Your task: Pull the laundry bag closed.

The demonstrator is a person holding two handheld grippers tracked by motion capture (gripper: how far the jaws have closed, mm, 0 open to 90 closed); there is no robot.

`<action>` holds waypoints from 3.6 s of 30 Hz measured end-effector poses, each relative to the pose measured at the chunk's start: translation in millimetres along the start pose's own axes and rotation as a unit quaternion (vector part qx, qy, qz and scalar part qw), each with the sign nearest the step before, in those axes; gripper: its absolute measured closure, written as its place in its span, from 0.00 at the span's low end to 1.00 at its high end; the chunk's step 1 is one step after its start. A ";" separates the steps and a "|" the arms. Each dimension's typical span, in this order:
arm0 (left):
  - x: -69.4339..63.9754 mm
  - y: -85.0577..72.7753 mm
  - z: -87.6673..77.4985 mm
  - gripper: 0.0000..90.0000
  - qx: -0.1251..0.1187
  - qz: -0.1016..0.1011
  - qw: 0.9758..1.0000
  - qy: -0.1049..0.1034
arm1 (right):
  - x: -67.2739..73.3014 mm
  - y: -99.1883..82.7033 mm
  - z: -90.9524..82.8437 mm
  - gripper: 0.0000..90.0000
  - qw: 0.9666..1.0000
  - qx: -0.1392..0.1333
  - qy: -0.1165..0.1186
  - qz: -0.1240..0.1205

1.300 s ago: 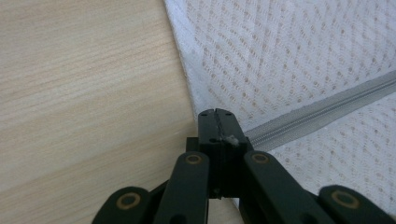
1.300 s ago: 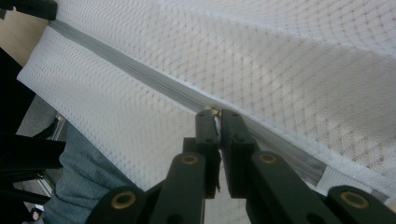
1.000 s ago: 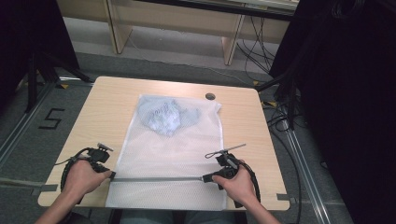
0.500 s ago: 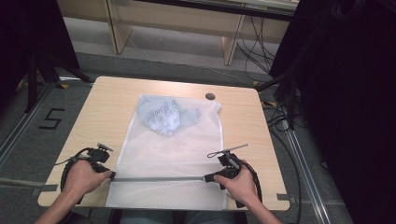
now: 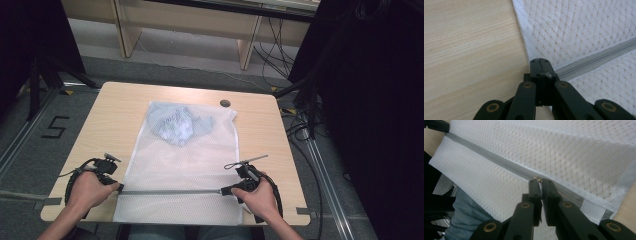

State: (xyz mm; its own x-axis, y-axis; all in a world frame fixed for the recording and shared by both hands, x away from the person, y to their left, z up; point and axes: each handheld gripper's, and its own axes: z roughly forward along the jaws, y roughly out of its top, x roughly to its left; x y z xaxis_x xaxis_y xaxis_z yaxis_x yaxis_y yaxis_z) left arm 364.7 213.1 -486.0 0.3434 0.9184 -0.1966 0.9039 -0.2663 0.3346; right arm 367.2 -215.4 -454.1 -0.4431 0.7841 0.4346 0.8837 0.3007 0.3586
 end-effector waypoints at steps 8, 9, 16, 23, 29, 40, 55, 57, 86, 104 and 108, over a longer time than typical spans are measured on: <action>-0.2 0.0 0.1 1.00 0.000 -0.001 1.000 0.000 | -3.1 -1.0 -0.8 0.97 1.000 0.000 -0.004 0.001; -0.2 -0.1 0.3 1.00 -0.002 0.000 1.000 0.000 | -3.2 -1.2 -0.9 0.97 1.000 0.000 -0.006 0.002; 0.0 0.2 0.1 1.00 0.000 -0.001 1.000 0.000 | -6.5 -1.8 -3.6 0.97 1.000 -0.006 -0.008 0.008; -0.3 0.2 0.3 1.00 -0.001 -0.002 1.000 0.000 | -9.4 -2.9 -4.5 0.97 1.000 -0.004 -0.007 0.008; -0.4 0.1 0.4 1.00 -0.002 -0.002 1.000 0.000 | -12.0 -3.6 -6.3 0.97 1.000 -0.004 -0.006 0.011; -0.3 0.1 0.3 1.00 -0.001 -0.002 1.000 0.000 | -14.6 -4.5 -8.3 0.97 1.000 -0.009 -0.004 0.014; -0.4 0.1 0.4 1.00 -0.002 -0.002 1.000 0.000 | -17.3 -6.0 -10.4 0.97 1.000 -0.010 -0.009 0.019; -0.4 0.1 0.6 1.00 -0.003 -0.001 1.000 -0.001 | -17.5 -6.1 -10.6 0.97 1.000 -0.010 -0.011 0.019; -1.5 0.6 0.4 1.00 0.001 0.000 1.000 -0.001 | -28.8 -11.8 -18.0 0.97 0.999 -0.019 -0.013 0.027; -1.4 0.1 0.6 1.00 -0.002 -0.001 1.000 -0.002 | -34.1 -16.2 -24.0 0.97 0.998 -0.003 -0.020 0.065; -1.6 0.2 0.6 1.00 -0.001 -0.001 1.000 -0.002 | -35.5 -16.8 -24.3 0.97 0.998 -0.002 -0.019 0.065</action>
State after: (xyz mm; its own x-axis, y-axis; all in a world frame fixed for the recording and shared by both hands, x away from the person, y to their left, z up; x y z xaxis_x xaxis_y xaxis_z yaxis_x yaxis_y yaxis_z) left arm 364.5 211.3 -486.2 0.3423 0.9178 -0.2010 0.9041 -0.2636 0.3362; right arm 364.4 -261.4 -455.5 -0.3181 0.8368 0.4455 0.9330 0.1930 0.3038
